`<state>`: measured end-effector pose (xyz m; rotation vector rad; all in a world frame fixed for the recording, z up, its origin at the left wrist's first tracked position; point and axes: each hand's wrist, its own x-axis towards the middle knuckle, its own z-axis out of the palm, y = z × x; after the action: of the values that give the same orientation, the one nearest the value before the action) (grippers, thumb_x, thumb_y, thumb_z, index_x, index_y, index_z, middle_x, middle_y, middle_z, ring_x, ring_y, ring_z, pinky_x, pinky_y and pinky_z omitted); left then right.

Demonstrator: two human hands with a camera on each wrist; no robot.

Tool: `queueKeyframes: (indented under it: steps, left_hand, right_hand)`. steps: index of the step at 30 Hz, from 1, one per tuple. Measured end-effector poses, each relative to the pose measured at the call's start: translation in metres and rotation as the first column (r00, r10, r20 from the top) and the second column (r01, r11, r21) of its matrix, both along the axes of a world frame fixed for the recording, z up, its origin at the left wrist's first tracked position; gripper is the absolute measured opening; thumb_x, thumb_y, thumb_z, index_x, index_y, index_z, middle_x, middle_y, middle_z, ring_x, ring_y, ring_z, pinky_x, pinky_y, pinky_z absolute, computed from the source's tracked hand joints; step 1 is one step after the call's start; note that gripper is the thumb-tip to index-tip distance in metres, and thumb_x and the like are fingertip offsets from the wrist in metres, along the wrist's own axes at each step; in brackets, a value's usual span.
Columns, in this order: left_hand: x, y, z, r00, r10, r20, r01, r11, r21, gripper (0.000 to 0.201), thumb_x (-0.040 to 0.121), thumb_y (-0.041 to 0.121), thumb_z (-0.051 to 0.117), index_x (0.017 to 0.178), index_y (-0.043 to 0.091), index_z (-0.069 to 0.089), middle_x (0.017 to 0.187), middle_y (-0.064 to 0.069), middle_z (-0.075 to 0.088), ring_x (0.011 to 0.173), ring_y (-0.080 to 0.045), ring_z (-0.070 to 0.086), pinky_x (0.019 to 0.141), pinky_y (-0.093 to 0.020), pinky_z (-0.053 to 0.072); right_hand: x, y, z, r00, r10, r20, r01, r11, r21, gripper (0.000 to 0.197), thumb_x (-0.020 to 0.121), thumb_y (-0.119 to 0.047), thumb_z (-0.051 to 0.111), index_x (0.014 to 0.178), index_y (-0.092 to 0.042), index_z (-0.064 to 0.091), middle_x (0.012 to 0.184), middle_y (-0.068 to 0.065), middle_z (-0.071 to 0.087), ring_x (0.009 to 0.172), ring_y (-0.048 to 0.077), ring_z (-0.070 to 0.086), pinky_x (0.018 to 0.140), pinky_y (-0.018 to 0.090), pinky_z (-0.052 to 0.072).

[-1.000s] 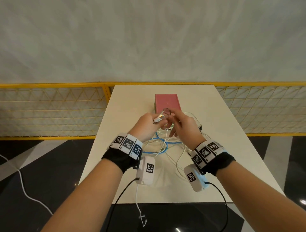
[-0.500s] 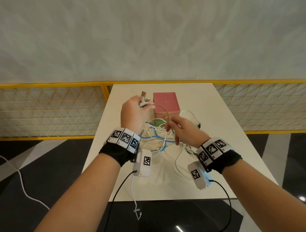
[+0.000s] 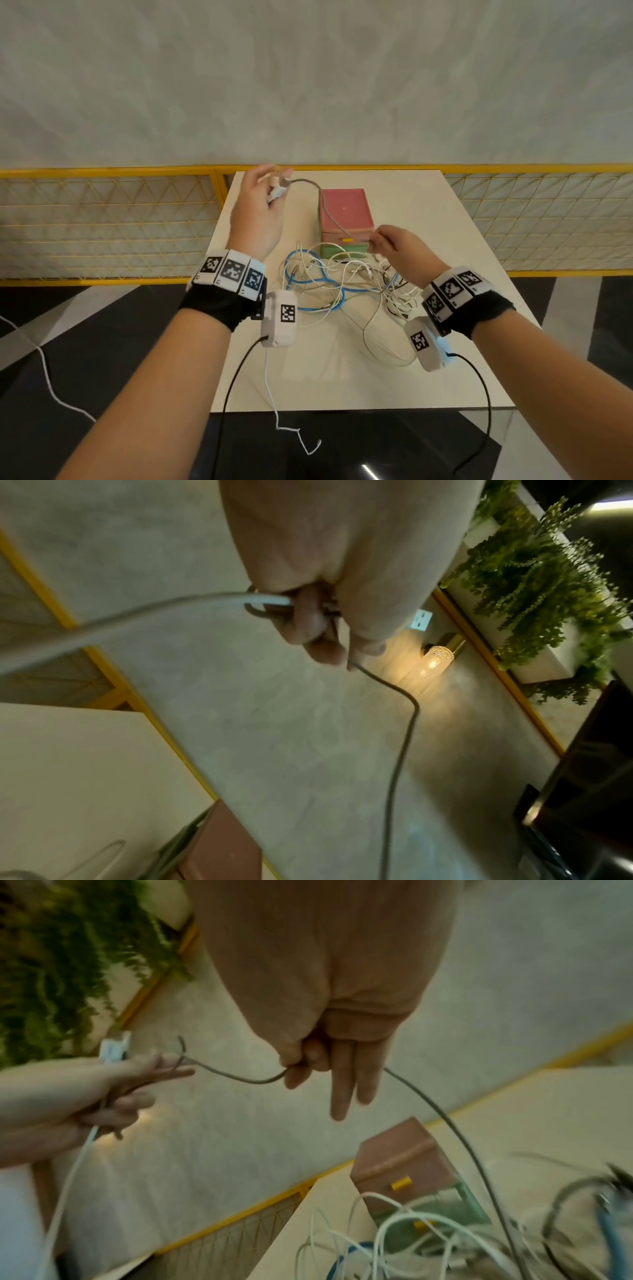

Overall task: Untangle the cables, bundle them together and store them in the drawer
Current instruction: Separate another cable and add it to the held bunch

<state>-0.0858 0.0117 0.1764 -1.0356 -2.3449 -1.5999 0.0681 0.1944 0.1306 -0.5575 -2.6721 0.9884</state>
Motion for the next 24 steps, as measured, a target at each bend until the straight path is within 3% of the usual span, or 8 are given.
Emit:
queueKeyframes:
  steps: [3,7,10,12,15,17,21,24]
  left_hand:
    - [0.015,0.006,0.005,0.987,-0.159,0.025,0.157,0.986,0.054,0.043,0.101,0.011,0.046,0.126,0.045,0.049,0.147,0.013,0.042,0.056,-0.014,0.059,0.061,-0.027,0.052]
    - [0.032,0.015,0.007,0.94,-0.341,0.017,0.341,0.936,-0.087,0.052,0.1,0.003,0.044,0.144,0.032,0.044,0.14,0.029,0.039,0.076,-0.028,0.064,0.078,-0.031,0.054]
    - [0.044,0.022,0.008,0.916,-0.402,-0.011,0.398,0.911,-0.108,0.05,0.1,0.004,0.045,0.142,0.03,0.047,0.137,0.013,0.048,0.076,-0.012,0.063,0.082,-0.026,0.053]
    - [0.044,0.022,0.01,0.957,-0.288,0.025,0.289,0.954,-0.081,0.038,0.101,0.006,0.042,0.133,0.021,0.056,0.121,0.005,0.057,0.077,-0.003,0.058,0.077,-0.02,0.05]
    - [0.024,0.016,0.009,0.992,0.016,0.125,0.004,0.988,-0.156,0.03,0.102,0.011,0.037,0.118,0.015,0.062,0.108,-0.004,0.062,0.088,-0.033,0.061,0.076,-0.037,0.05]
    - [0.009,0.008,0.007,0.991,0.06,0.124,-0.023,0.96,-0.28,0.025,0.103,0.018,0.037,0.112,0.018,0.06,0.11,-0.014,0.061,0.081,-0.034,0.061,0.075,-0.042,0.048]
    - [0.007,0.001,0.009,0.962,-0.123,0.245,0.121,0.992,0.025,0.035,0.106,0.029,0.036,0.138,0.028,0.047,0.142,-0.001,0.049,0.051,-0.005,0.06,0.052,-0.015,0.041]
    - [0.025,0.004,0.023,0.947,-0.259,0.189,0.214,0.95,0.228,0.036,0.107,0.024,0.034,0.139,0.029,0.048,0.135,-0.035,0.048,0.045,-0.004,0.055,0.046,-0.005,0.035]
  right_hand:
    - [-0.009,0.001,0.013,0.999,-0.012,0.029,0.003,0.96,0.28,0.027,0.099,-0.02,0.04,0.086,-0.01,0.062,0.089,0.005,0.056,0.079,0.023,0.055,0.07,0.028,0.036]
    - [-0.015,-0.005,0.033,0.995,0.09,-0.05,-0.067,0.934,0.35,0.025,0.098,-0.019,0.045,0.093,-0.004,0.063,0.087,-0.001,0.045,0.077,0.016,0.045,0.07,0.024,0.03]
    - [-0.02,-0.011,0.054,0.983,0.122,-0.134,-0.064,0.926,0.372,0.024,0.097,-0.022,0.048,0.092,-0.006,0.064,0.086,-0.002,0.044,0.076,0.016,0.046,0.069,0.024,0.031]
    - [-0.022,-0.009,0.067,0.981,0.117,-0.158,-0.05,0.926,0.375,0.024,0.097,-0.023,0.047,0.092,-0.008,0.064,0.087,-0.002,0.047,0.077,0.015,0.047,0.069,0.023,0.031]
    - [-0.018,0.01,0.08,0.976,0.035,-0.213,0.037,0.945,0.326,0.022,0.096,-0.024,0.05,0.091,-0.01,0.065,0.089,0.0,0.05,0.078,0.014,0.046,0.067,0.019,0.028]
    - [-0.013,0.028,0.085,0.973,-0.032,-0.229,0.105,0.943,0.316,0.02,0.094,-0.025,0.053,0.091,-0.01,0.066,0.087,0.001,0.05,0.078,0.015,0.046,0.066,0.019,0.029]
    - [-0.01,0.046,0.083,0.979,-0.144,-0.142,0.194,0.868,0.457,0.023,0.094,-0.025,0.054,0.096,-0.005,0.065,0.092,0.006,0.051,0.081,0.023,0.051,0.07,0.027,0.032]
    - [-0.015,0.038,0.079,0.99,-0.137,-0.024,0.122,0.771,0.625,0.024,0.094,-0.024,0.053,0.099,-0.003,0.064,0.103,0.013,0.056,0.088,0.032,0.058,0.067,0.03,0.034]
